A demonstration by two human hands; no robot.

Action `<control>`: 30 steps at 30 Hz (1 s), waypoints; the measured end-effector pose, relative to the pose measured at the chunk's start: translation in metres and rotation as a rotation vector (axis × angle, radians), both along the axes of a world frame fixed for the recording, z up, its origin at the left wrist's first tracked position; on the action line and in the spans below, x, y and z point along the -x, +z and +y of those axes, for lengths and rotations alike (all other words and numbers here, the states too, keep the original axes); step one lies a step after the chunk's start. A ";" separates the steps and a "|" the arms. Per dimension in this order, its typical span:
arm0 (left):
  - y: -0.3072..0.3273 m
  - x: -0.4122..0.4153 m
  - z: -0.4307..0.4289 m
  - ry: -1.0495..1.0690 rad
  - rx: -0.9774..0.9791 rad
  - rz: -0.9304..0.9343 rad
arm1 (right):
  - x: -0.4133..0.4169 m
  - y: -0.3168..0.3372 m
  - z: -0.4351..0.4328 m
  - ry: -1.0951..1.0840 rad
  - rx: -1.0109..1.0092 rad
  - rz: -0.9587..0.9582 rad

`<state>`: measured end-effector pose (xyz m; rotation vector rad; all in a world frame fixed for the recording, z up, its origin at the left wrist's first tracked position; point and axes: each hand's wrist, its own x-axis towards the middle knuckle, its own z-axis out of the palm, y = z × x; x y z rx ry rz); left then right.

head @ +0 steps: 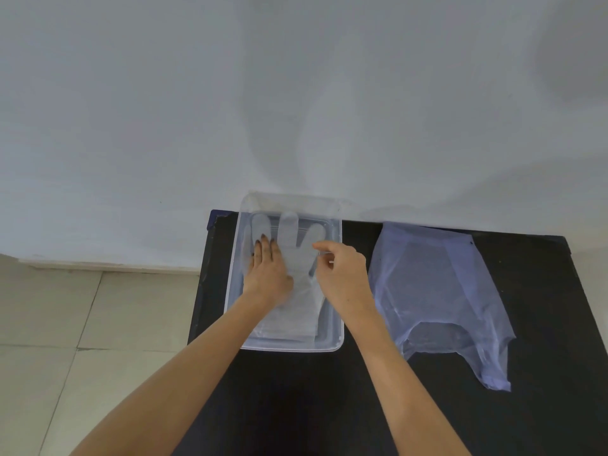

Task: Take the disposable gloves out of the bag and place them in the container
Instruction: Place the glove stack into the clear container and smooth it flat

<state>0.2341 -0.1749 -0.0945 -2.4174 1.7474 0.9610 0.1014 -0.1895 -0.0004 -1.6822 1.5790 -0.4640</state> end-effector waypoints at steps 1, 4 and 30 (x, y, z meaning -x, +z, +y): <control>-0.001 0.000 0.000 -0.008 0.015 -0.003 | 0.002 -0.001 0.000 -0.002 0.002 -0.002; -0.005 -0.001 -0.001 -0.020 0.076 -0.002 | 0.010 -0.007 -0.001 -0.017 0.001 -0.011; 0.008 0.024 0.015 -0.413 0.235 -0.055 | 0.044 -0.032 0.033 -0.189 -0.062 -0.249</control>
